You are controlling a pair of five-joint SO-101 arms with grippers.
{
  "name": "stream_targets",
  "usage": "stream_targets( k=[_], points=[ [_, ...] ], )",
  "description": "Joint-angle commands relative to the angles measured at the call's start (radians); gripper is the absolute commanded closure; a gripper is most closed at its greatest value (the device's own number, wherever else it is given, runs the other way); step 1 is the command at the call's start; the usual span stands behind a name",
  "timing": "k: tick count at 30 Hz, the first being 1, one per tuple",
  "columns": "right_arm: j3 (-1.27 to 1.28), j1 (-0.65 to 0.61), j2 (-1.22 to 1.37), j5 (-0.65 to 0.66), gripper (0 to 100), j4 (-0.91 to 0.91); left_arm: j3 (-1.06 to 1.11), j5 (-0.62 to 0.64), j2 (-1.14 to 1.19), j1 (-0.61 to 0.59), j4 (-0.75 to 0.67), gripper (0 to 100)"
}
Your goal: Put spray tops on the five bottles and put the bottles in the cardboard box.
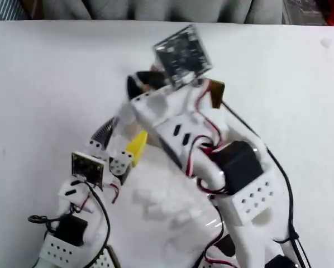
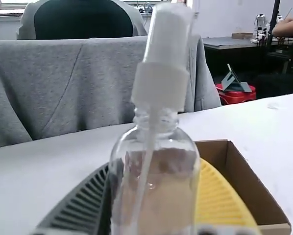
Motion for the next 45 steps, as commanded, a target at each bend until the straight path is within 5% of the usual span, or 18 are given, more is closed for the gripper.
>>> stream_targets(
  k=[1, 10, 19, 32, 40, 45],
  points=[
    [0.008, 0.084, -0.039, -0.012, 98.4, 0.010, -0.003, 0.008, -0.018, 0.005, -0.026, 98],
    [0.321, 0.165, -0.105, -0.012, 98.4, 0.041, -0.009, 0.009, -0.016, 0.005, -0.025, 98],
    [0.707, 0.154, -0.343, -0.015, 98.4, -0.090, -0.215, 0.186, -0.007, -0.070, 0.213, 98],
    [1.252, -0.171, -0.665, -0.015, 98.4, -0.625, -0.511, 0.192, 0.570, -0.122, 0.133, 98],
    [1.442, -0.318, -0.696, -0.015, 98.4, -0.943, -0.511, 0.193, 0.536, -0.044, 0.161, 98],
    [1.464, -0.317, -0.694, -0.009, 98.4, -0.975, -0.511, 0.186, 0.456, -0.054, 0.245, 98]
  ],
)
